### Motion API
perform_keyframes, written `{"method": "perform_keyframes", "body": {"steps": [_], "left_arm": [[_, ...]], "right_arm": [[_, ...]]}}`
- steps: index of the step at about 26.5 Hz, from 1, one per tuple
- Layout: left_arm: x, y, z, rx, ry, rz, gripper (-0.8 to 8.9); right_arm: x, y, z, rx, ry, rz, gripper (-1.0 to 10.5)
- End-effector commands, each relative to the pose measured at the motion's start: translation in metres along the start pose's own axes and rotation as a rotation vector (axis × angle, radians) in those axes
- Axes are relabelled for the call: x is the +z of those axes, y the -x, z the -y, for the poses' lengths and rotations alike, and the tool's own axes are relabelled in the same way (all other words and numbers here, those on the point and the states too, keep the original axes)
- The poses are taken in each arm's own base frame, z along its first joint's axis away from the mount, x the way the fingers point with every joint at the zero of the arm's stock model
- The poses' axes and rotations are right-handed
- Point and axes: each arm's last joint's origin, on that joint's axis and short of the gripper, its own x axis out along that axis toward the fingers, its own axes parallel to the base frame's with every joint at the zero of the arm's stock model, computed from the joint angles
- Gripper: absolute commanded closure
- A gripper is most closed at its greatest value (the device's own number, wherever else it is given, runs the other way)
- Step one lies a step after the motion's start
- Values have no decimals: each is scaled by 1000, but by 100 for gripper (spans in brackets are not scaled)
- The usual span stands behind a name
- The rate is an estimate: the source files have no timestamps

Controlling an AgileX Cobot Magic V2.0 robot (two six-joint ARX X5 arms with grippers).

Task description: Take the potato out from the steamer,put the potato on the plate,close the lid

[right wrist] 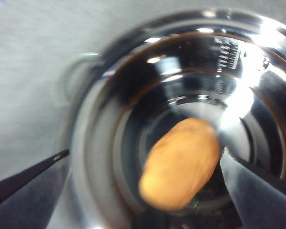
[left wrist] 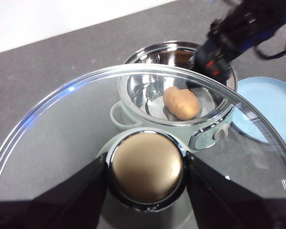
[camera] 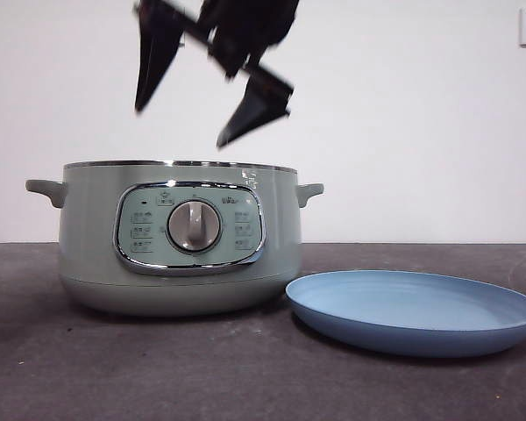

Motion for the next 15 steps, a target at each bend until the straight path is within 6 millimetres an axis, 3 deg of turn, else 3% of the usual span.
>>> {"method": "perform_keyframes", "body": {"steps": [1, 13, 15], "left_arm": [[4, 4, 0, -1, 11, 62, 822], [3, 4, 0, -6, 11, 47, 822], [3, 4, 0, -7, 10, 46, 822]], "right_arm": [[-4, -19, 3, -38, -6, -18, 317], [-26, -79, 9, -90, -5, -111, 322], [-29, -84, 9, -105, -4, -129, 414]]}}
